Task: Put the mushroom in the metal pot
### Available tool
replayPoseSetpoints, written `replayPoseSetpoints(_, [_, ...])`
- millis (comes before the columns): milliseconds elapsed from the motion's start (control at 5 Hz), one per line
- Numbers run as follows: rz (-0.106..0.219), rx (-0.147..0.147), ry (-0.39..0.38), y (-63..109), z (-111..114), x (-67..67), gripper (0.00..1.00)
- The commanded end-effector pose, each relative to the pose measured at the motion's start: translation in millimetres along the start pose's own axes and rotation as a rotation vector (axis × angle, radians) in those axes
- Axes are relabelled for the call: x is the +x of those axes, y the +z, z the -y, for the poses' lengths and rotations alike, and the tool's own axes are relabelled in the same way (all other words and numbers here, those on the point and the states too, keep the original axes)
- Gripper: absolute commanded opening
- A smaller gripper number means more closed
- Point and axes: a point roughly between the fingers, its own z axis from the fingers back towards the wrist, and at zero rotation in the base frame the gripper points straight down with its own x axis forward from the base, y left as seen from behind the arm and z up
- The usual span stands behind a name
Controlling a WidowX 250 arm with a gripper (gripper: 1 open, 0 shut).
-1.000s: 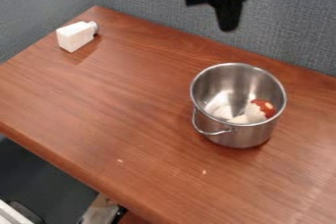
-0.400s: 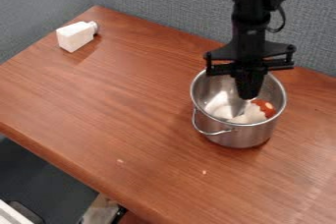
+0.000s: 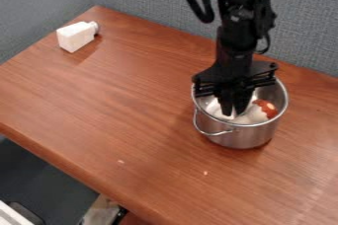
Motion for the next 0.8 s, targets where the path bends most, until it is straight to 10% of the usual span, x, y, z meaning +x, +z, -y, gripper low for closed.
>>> replayPoseSetpoints(0, [0.079, 0.039, 0.157, 4.2, -17, 6.5, 0.0])
replayPoseSetpoints(200, [0.044, 0.047, 0.248, 13.8, -19, 5.1, 1.0])
replayPoseSetpoints(400, [0.01, 0.054, 0.339, 25.7, -21, 5.0, 0.0])
replayPoseSetpoints(600, [-0.004, 0.042, 0.384, 19.8, 1, 11.9, 1.0])
